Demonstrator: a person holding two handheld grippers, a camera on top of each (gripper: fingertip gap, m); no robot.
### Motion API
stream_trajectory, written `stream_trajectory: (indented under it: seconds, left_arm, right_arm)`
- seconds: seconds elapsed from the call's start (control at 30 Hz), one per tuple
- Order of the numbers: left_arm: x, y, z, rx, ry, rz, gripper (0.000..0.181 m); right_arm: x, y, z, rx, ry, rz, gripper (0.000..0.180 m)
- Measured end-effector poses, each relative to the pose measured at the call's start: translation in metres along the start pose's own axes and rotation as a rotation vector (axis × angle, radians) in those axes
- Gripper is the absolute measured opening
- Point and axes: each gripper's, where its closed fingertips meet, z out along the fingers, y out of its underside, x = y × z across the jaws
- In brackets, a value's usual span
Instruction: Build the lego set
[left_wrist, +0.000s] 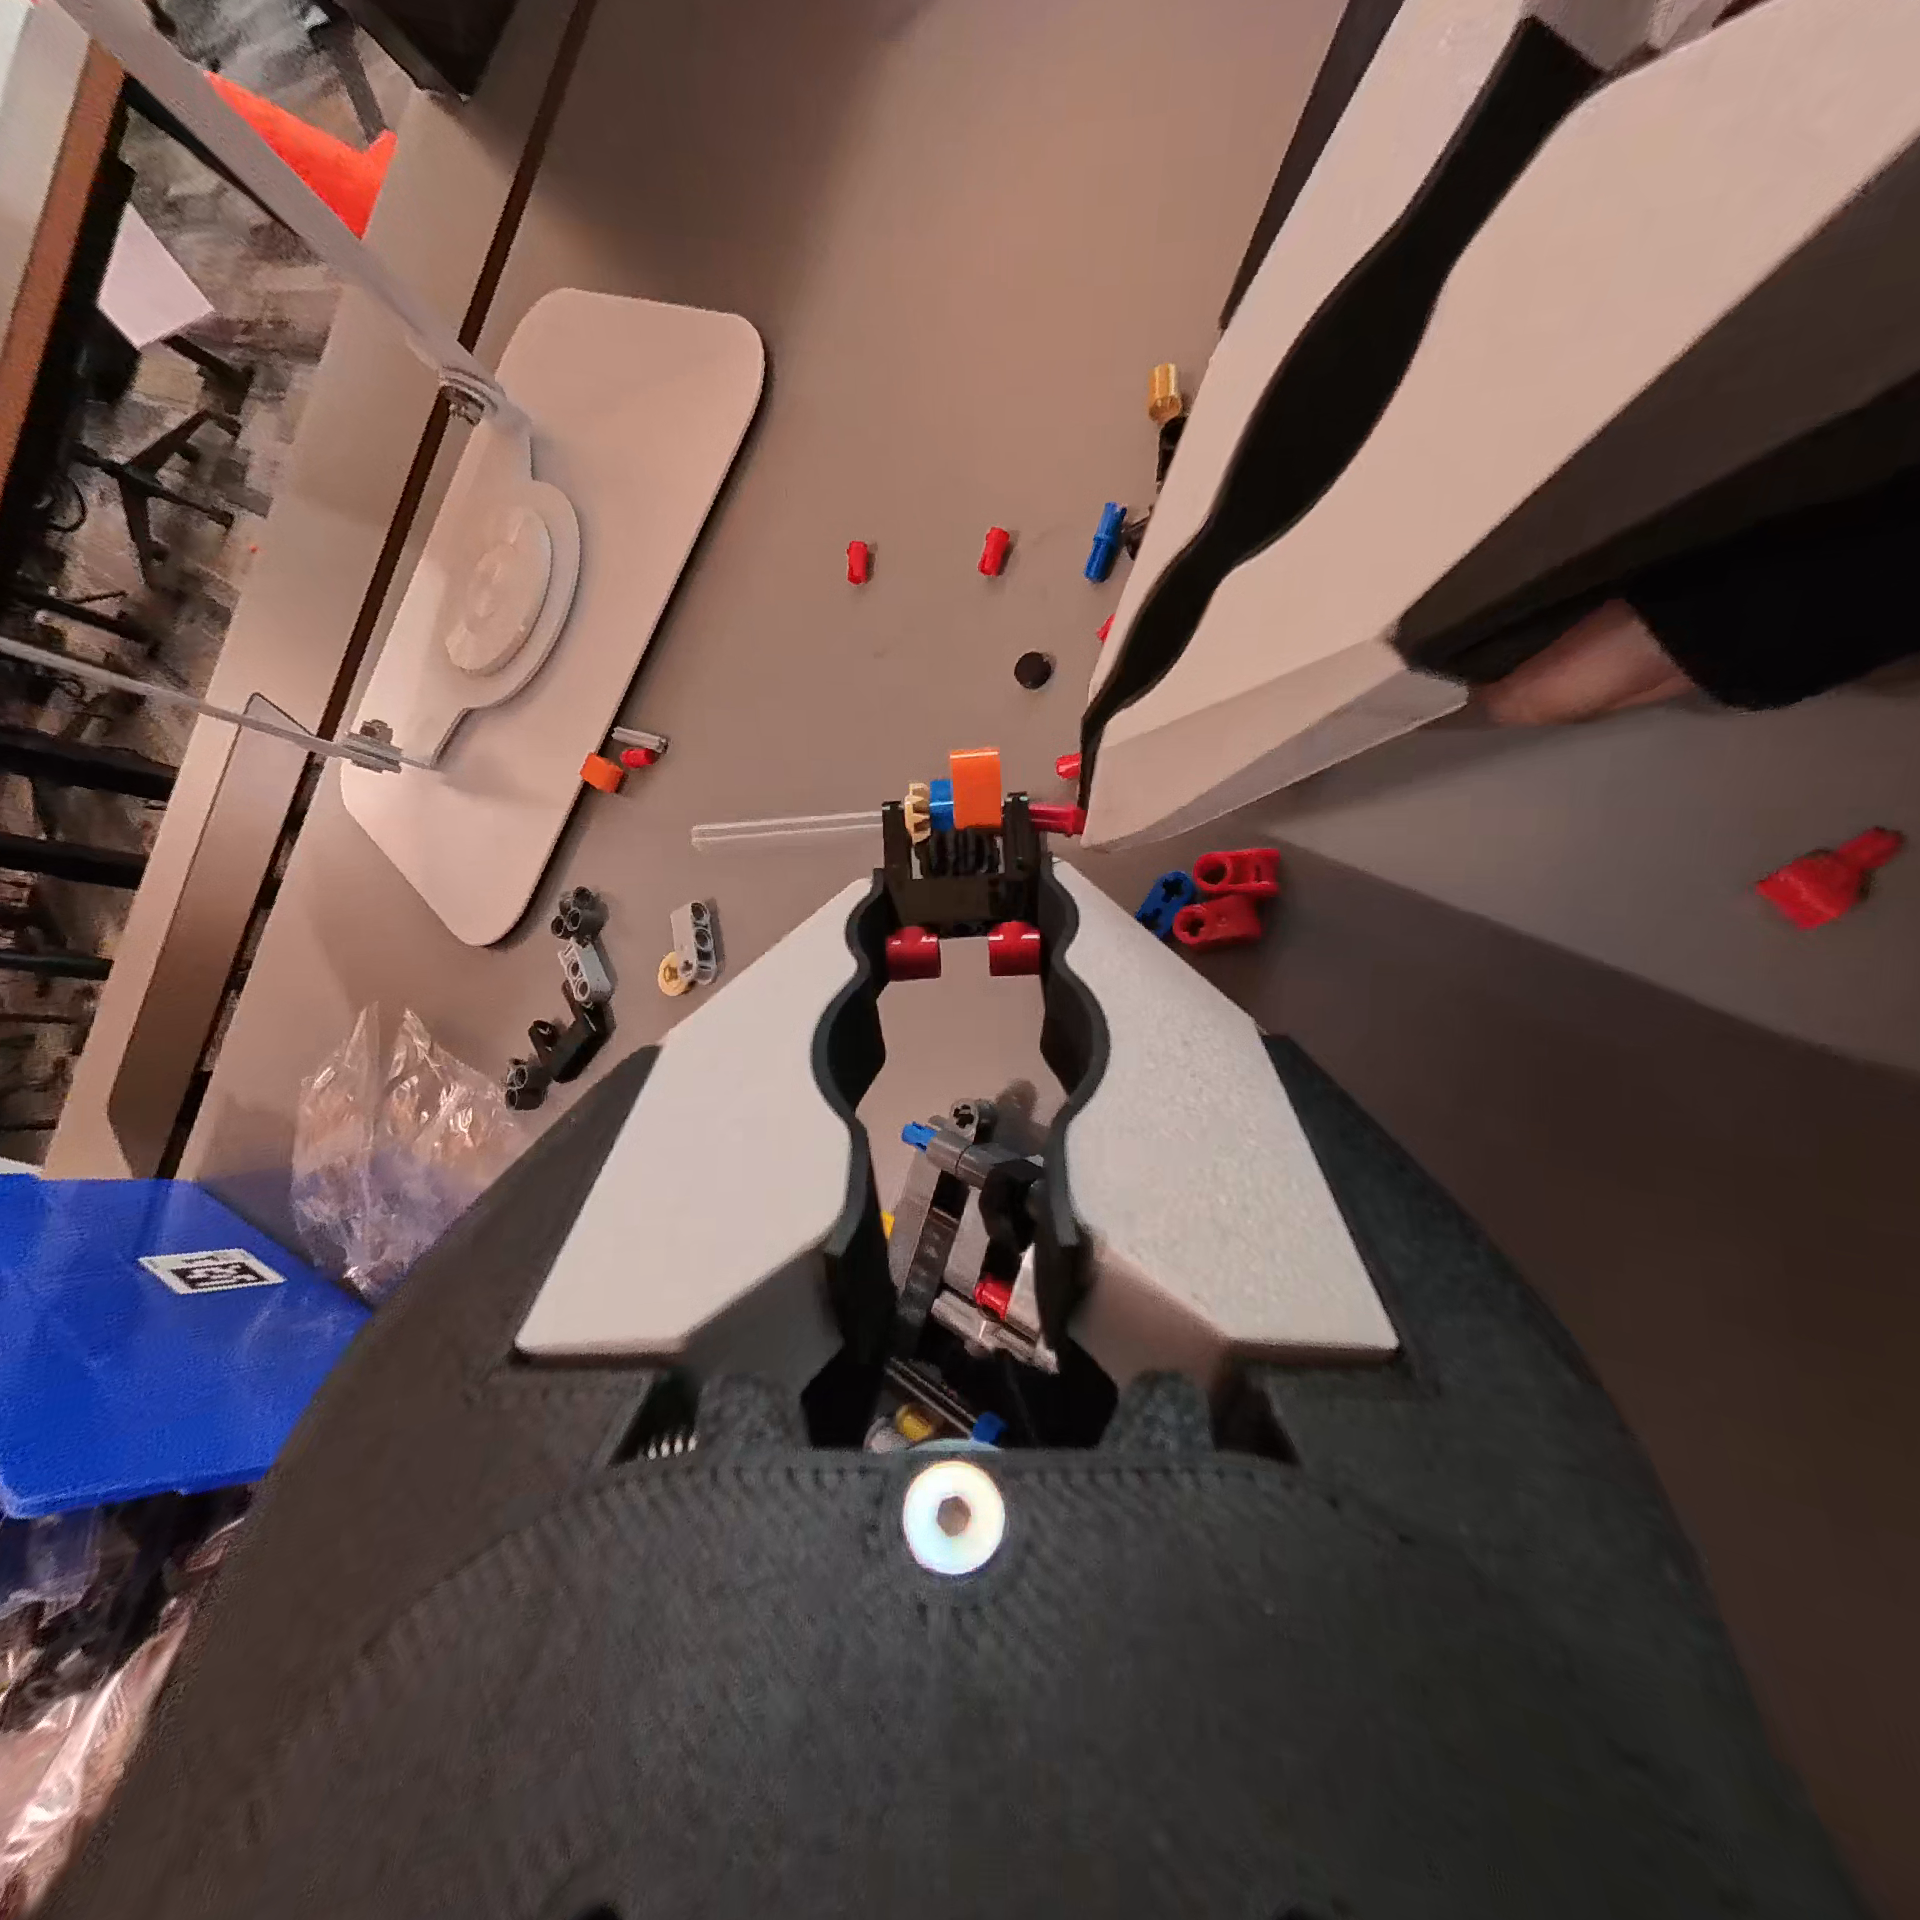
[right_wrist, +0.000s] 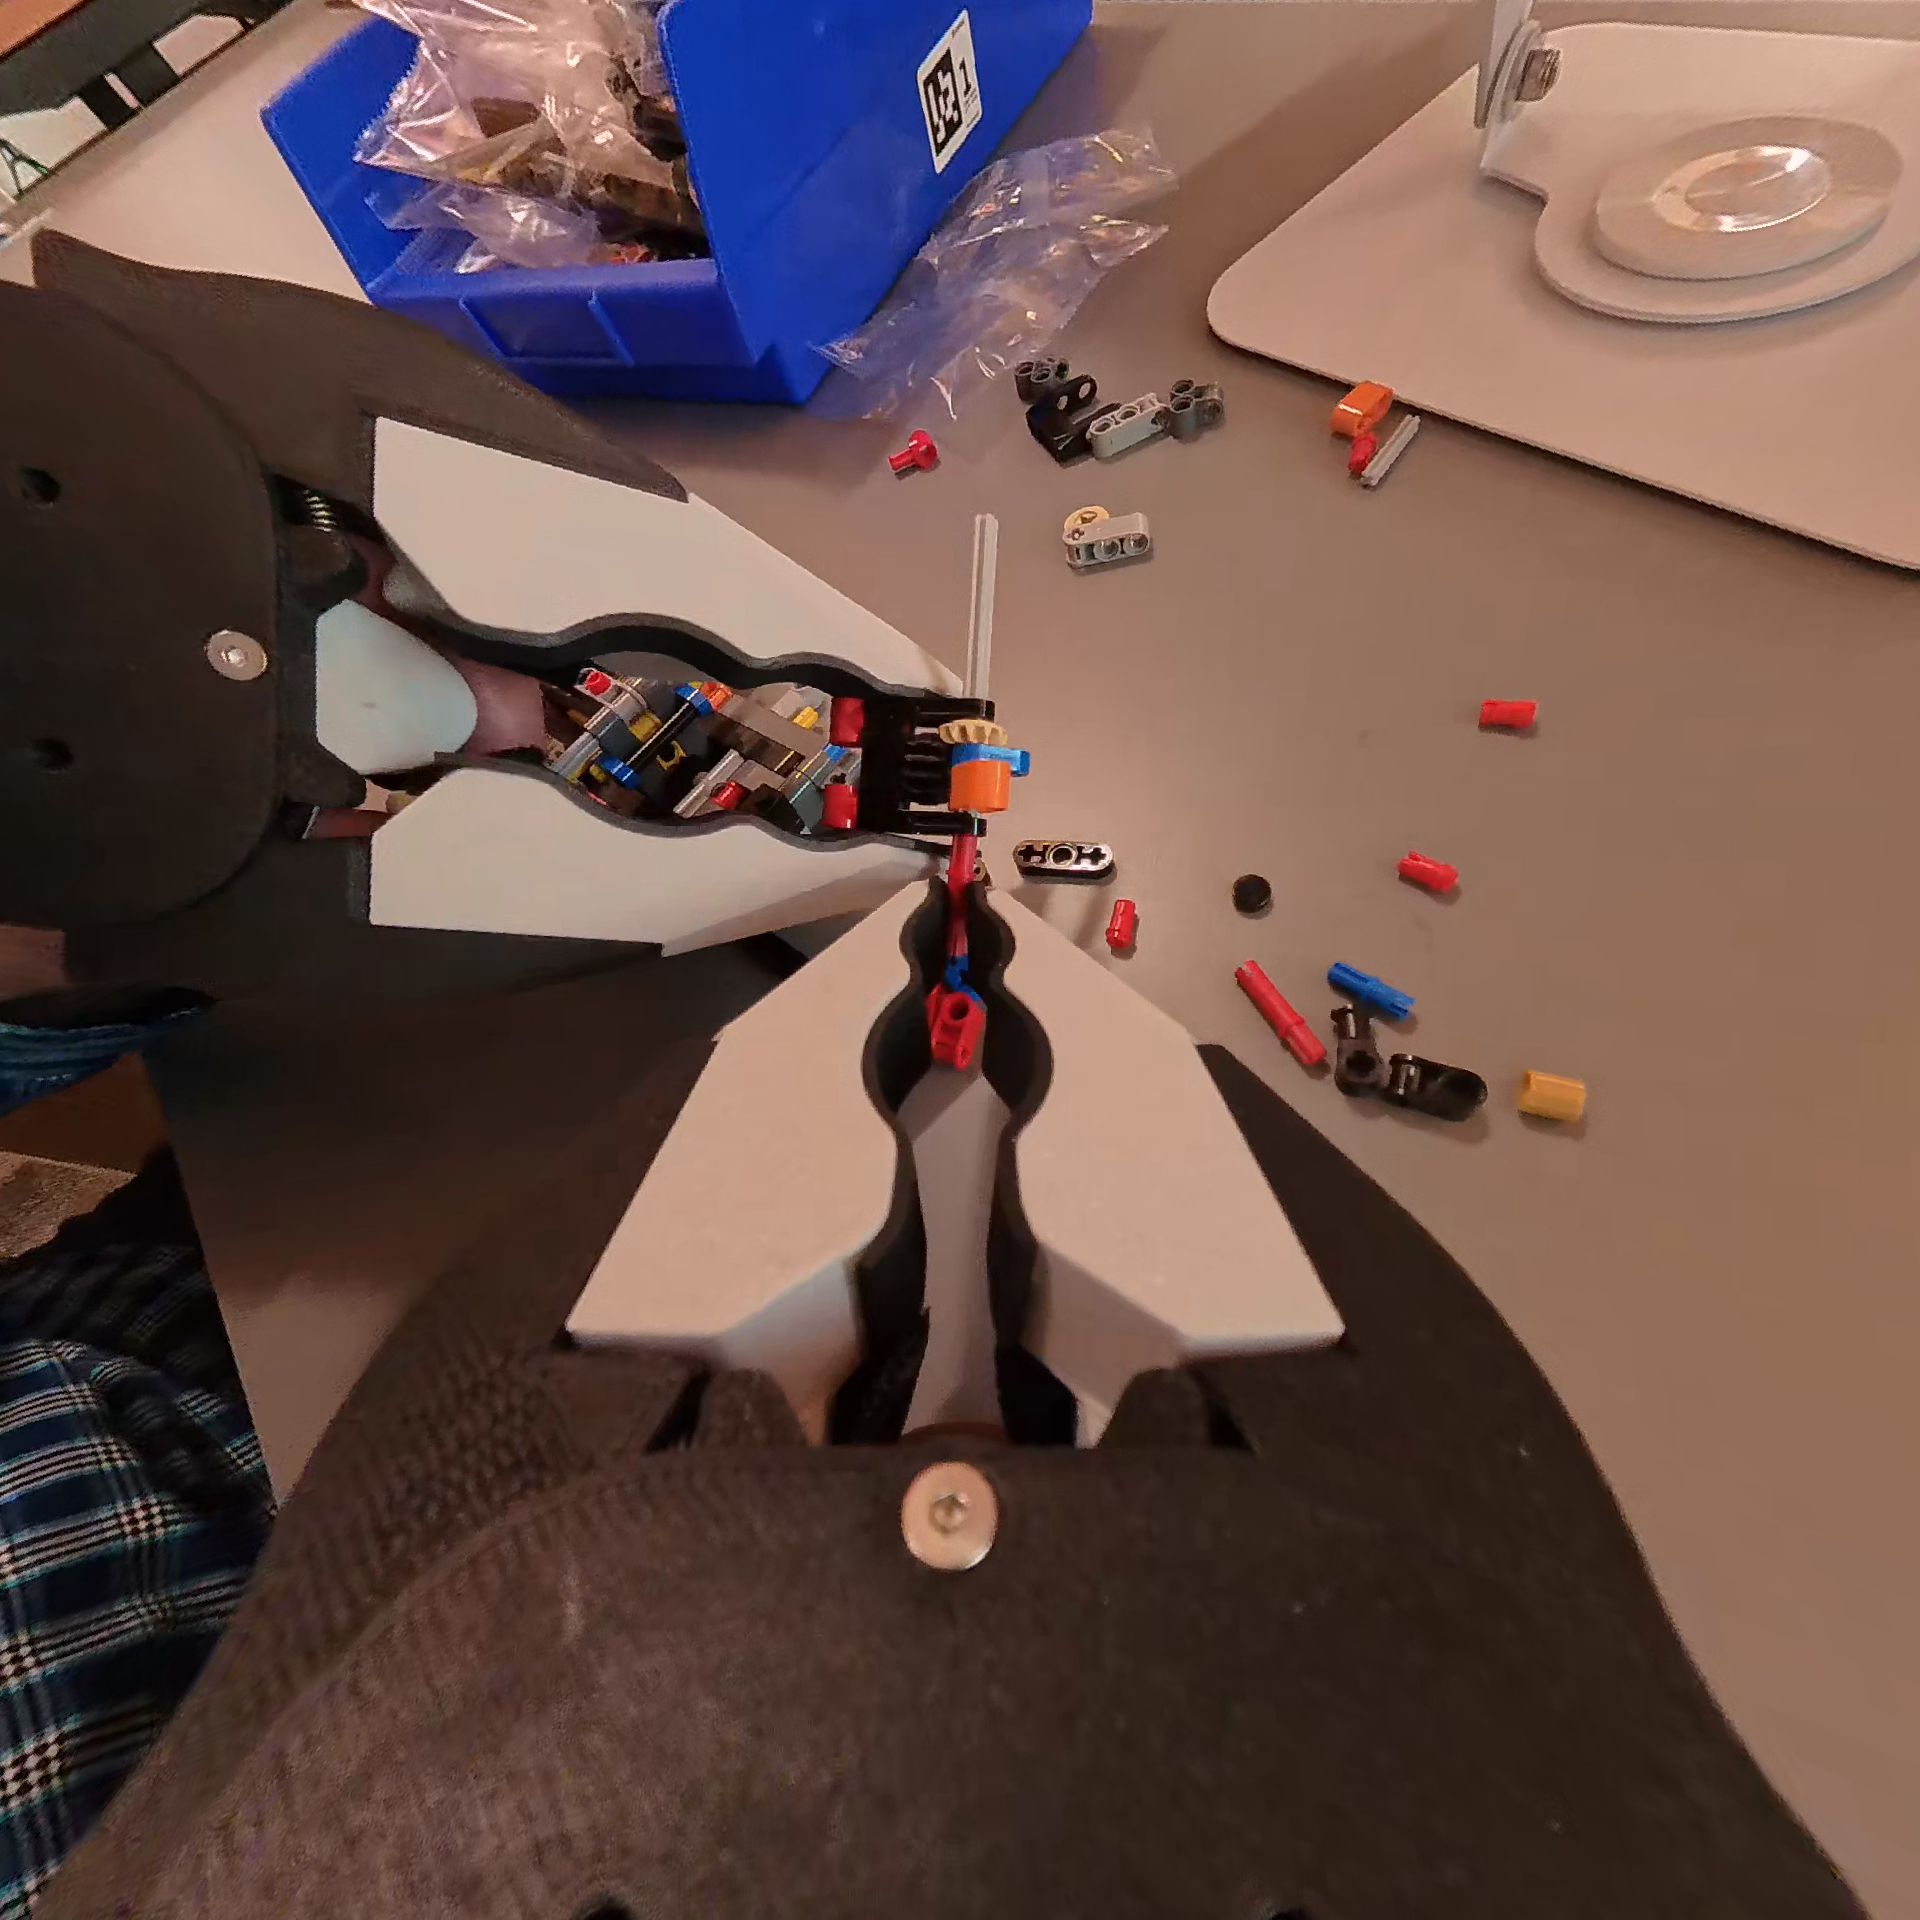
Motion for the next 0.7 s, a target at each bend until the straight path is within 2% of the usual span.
stream_trajectory:
  seconds: [0.03,0.33,0.7]
  left_arm:
    - [0.0005,-0.0001,0.0001,-0.003,0.006,0.000,0.025]
    - [0.0011,0.0048,-0.0014,-0.046,-0.022,0.096,0.025]
    - [0.0039,0.0049,-0.0010,-0.041,-0.029,0.106,0.025]
  right_arm:
    - [0.0000,0.0005,0.0003,-0.004,0.003,-0.003,0.000]
    - [-0.0018,0.0039,0.0028,-0.028,0.000,-0.018,0.000]
    - [-0.0018,0.0073,0.0051,-0.051,0.023,-0.045,0.000]
